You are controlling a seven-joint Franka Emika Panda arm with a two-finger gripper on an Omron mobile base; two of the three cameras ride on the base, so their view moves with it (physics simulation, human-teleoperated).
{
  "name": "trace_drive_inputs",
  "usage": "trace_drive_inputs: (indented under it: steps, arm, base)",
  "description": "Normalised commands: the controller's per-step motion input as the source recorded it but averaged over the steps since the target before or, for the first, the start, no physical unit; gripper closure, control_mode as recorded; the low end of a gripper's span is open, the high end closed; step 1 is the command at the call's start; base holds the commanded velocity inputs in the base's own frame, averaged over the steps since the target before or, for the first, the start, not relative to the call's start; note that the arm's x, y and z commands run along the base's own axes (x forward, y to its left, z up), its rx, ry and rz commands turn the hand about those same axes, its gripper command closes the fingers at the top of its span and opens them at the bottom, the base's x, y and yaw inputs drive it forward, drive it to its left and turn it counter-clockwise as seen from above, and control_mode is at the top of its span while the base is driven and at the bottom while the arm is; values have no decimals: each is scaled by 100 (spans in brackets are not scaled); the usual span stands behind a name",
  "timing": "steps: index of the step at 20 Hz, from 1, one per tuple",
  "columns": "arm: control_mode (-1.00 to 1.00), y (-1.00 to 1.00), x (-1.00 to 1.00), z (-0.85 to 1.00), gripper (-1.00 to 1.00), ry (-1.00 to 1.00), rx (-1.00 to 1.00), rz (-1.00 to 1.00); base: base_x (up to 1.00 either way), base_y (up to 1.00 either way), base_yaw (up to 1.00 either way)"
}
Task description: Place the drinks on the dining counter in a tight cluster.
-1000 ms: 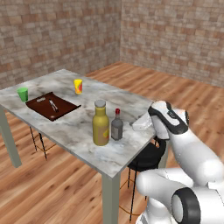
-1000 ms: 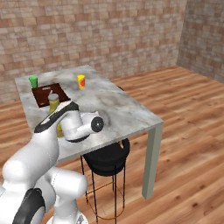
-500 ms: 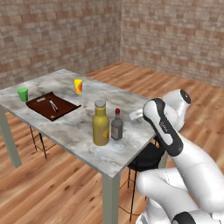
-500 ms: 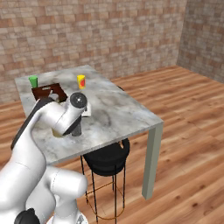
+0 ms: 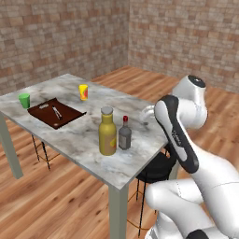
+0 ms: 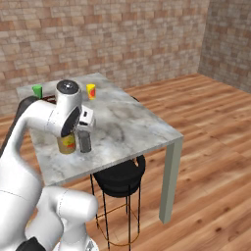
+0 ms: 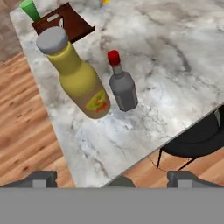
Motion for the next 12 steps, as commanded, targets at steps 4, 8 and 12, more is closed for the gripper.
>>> trace_drive_inputs:
  steps: [4, 8, 12]
  arm:
    - [-100, 1, -65, 3, -100, 11, -9, -25]
    - [-100, 9, -61, 0, -100, -1, -9, -25]
    - [-100, 21, -55, 0, -100, -12, -14, -12]
  base:
    - [0, 0, 0]
    - [0, 0, 0]
    - [0, 0, 0]
